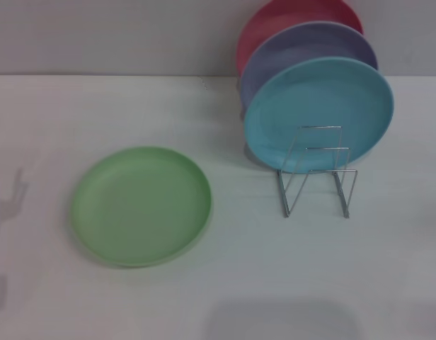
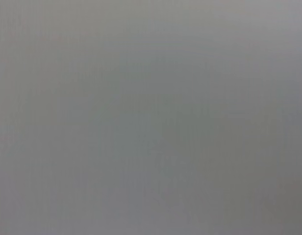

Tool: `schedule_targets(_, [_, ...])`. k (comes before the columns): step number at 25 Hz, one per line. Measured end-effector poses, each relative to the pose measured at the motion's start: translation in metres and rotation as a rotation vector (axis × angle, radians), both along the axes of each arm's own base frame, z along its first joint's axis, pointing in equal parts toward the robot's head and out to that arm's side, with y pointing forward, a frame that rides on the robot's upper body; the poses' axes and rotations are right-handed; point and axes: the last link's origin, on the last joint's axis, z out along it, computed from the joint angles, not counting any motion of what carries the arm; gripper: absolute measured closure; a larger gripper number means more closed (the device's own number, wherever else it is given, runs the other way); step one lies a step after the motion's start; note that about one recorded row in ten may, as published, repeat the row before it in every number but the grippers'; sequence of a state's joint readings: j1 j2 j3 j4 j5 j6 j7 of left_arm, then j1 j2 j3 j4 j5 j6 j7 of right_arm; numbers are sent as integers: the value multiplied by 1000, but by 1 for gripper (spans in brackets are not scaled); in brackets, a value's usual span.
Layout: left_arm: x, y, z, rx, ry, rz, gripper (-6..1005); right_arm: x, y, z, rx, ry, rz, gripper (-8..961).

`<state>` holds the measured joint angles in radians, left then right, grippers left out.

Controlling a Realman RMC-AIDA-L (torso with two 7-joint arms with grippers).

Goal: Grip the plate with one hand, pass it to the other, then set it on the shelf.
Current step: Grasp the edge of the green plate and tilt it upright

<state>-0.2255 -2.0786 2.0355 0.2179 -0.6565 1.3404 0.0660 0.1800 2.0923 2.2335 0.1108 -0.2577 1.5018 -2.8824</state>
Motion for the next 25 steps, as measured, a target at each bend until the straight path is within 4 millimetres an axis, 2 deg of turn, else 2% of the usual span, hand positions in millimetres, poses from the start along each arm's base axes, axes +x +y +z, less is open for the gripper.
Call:
schedule_targets(12, [8,9,-5,-42,-24,-31,202,0,1,-1,-2,7,2,152])
schedule_targets(14, [19,25,-7,-70,-27,-38,203,0,1,-1,-2,8,3,152])
schedule_targets(17, [31,44,2,-127,-45,-44,203,-1,1,-1,-3,9,3,152])
schedule_targets(18, [41,53,7,-170,-49,-37,203,-1,1,-1,-2,9,3,152])
schedule_targets(20, [47,59,12,-190,-47,-23,204,-1,2,-1,-1,9,4,153])
schedule_targets(21, [59,69,22,-226,-52,10,204,-1,2,-1,-1,9,5,153])
schedule_targets(22, [59,69,22,-226,-52,10,204,-1,2,-1,-1,9,5,153])
schedule_targets(23, [73,79,34,-279,-69,72,204,-1,3,-1,0,10,7,153])
schedule_targets(25, [78,81,38,-314,-77,111,204,-1,3,0,1,10,6,153])
